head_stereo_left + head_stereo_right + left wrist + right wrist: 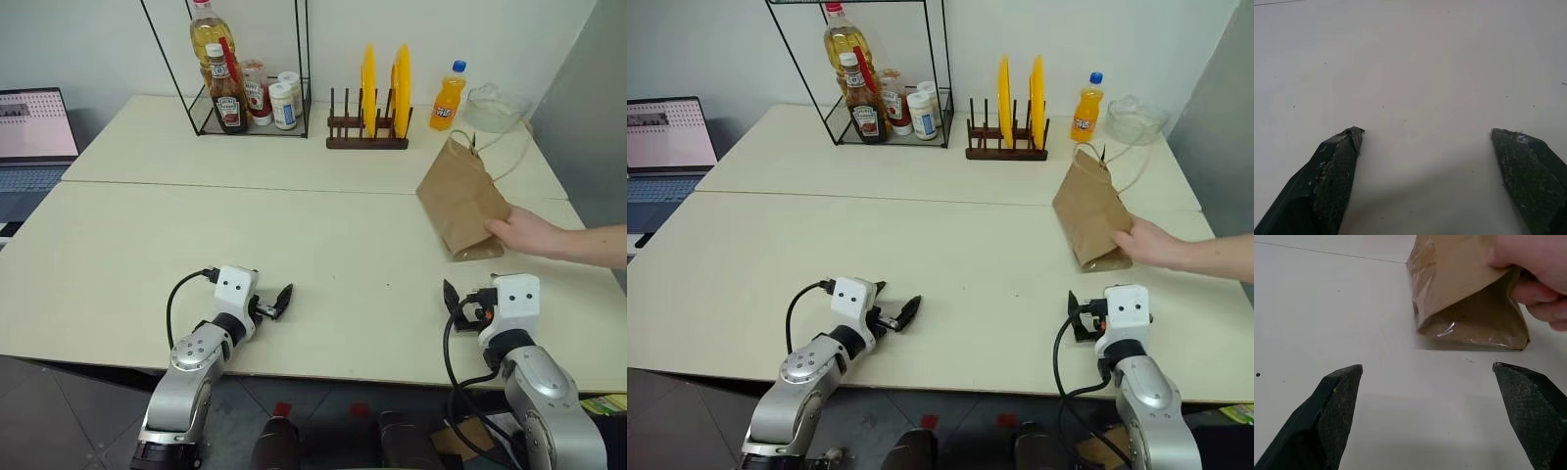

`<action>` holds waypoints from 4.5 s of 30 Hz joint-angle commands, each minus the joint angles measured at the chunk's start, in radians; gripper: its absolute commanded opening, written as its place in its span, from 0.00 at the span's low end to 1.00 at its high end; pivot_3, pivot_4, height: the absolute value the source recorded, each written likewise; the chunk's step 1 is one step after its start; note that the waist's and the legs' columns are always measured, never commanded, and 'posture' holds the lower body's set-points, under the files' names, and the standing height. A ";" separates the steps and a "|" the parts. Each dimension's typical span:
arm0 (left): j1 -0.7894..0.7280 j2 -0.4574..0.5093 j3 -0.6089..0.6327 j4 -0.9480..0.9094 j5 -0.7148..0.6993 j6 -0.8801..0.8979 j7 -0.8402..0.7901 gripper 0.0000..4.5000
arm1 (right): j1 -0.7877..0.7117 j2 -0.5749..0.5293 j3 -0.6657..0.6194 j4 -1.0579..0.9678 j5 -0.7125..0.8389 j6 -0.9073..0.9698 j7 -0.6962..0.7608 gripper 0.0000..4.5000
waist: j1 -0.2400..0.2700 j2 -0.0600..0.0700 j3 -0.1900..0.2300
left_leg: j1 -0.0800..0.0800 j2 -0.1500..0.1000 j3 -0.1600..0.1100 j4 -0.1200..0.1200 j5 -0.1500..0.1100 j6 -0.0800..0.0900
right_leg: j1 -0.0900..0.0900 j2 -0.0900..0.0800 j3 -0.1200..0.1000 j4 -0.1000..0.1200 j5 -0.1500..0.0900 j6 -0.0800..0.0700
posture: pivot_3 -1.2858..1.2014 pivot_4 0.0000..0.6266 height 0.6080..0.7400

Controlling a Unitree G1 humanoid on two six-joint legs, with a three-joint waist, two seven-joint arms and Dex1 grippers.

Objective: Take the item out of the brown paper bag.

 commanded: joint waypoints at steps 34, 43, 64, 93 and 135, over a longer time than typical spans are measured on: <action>-0.638 0.377 0.012 0.378 -0.207 0.112 -0.655 0.99 | -0.598 -0.393 -0.181 -0.036 0.211 0.649 0.181 1.00 | 0.002 -0.012 0.016 | -0.006 -0.001 -0.002 0.000 0.002 0.001 | -0.003 0.001 -0.001 -0.002 0.004 -0.004 | 0.52 0.24 1.00; -1.016 0.354 -0.078 0.531 -0.235 0.111 -0.950 0.99 | -0.847 -0.509 -0.120 0.259 0.224 0.705 0.236 1.00 | -0.015 -0.011 0.017 | -0.019 0.000 0.000 -0.007 0.004 -0.001 | -0.016 0.000 -0.004 0.000 0.002 -0.009 | 0.52 0.24 1.00; -1.024 0.309 -0.047 0.524 -0.268 0.121 -0.994 0.99 | -1.135 -0.481 0.037 0.840 0.177 0.476 0.344 1.00 | -0.036 -0.005 0.021 | -0.020 0.000 0.001 0.000 0.005 0.000 | -0.016 0.000 -0.004 0.003 0.002 -0.008 | 0.52 0.24 1.00; -0.738 0.373 0.051 0.249 -0.304 0.180 -0.826 1.00 | -1.090 -0.424 0.140 0.874 0.123 -0.076 0.654 0.01 | -0.066 -0.003 0.022 | -0.018 0.000 0.001 0.003 0.006 0.000 | -0.016 0.000 -0.004 0.010 0.002 -0.008 | 0.52 0.24 1.00; -0.662 0.484 0.159 0.416 -0.279 0.049 -0.560 1.00 | -0.991 -0.277 0.132 0.701 0.039 -0.177 0.806 0.99 | -0.033 -0.004 0.022 | -0.013 0.000 -0.002 0.004 0.010 -0.002 | -0.012 0.000 -0.007 0.020 0.002 -0.007 | 0.52 0.24 1.00</action>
